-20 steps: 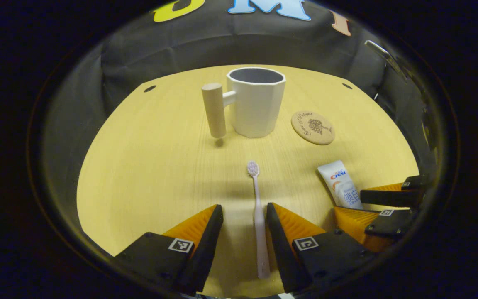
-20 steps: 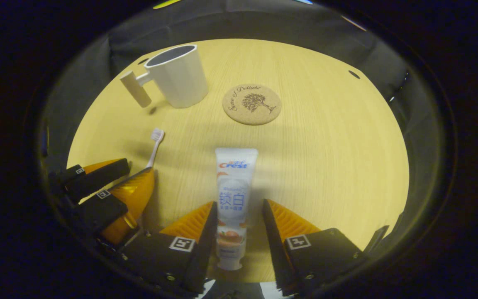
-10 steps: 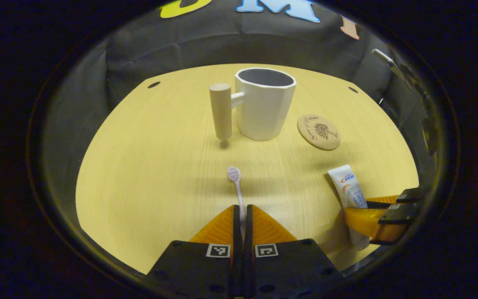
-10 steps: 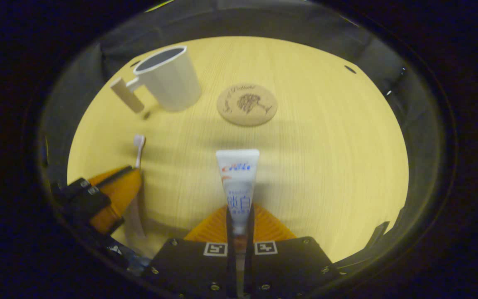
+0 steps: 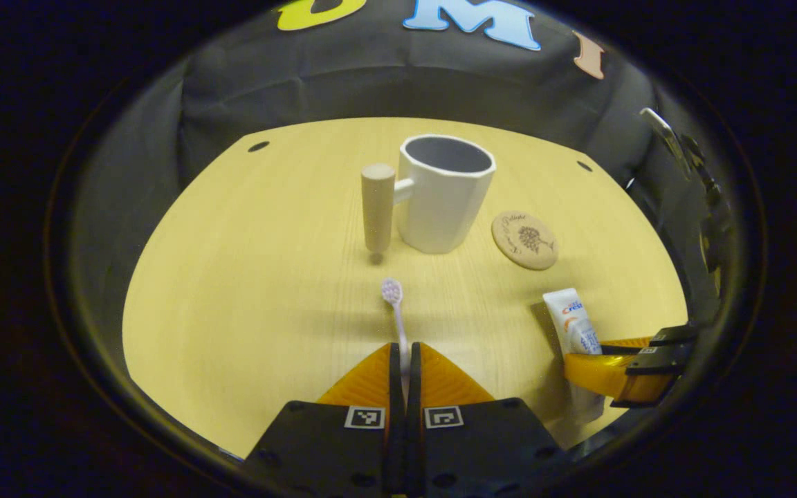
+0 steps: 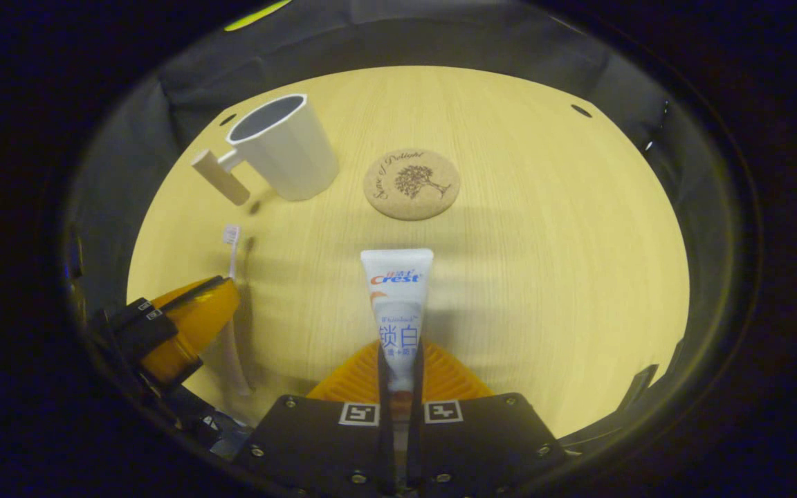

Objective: Put the toothbrush and toothpaste on the desktop into the cup, then pick up the cup and place it on the coaster on the desktop.

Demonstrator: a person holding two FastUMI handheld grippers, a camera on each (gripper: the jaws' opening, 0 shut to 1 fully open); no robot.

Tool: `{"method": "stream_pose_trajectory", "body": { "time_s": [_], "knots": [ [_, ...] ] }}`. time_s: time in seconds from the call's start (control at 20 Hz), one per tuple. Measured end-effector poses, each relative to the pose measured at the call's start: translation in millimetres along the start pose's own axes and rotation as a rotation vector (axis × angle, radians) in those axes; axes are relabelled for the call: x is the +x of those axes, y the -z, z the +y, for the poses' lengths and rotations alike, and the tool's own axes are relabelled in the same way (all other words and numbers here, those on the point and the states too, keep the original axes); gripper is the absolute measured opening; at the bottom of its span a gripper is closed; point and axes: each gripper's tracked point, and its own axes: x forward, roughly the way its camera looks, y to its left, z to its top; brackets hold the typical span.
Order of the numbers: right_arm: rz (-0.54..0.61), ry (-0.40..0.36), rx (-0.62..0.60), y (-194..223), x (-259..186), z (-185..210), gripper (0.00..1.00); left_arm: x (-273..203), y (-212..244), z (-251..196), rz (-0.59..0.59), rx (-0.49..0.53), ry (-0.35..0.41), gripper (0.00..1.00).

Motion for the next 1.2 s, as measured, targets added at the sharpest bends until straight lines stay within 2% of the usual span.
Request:
{"method": "stream_pose_trajectory", "body": {
  "time_s": [0.25,0.5,0.85,1.05,1.2],
  "knots": [
    [-0.077,-0.02,0.018,-29,-23,1,0.09,-47,-47,11,-0.095,-0.066,0.022,0.07],
    [-0.115,-0.037,0.045,-42,-37,1,0.09,-89,-113,20,-0.203,-0.113,0.054,0.07],
    [-0.131,-0.044,0.081,-40,-46,-4,0.09,-73,-227,10,-0.374,-0.102,0.148,0.06],
    [-0.122,-0.029,0.124,-33,-48,-17,0.09,-57,-269,-4,-0.418,-0.062,0.182,0.06],
    [-0.114,-0.005,0.155,-29,-49,-32,0.09,-37,-283,-26,-0.427,-0.026,0.218,0.06]
  ]
}}
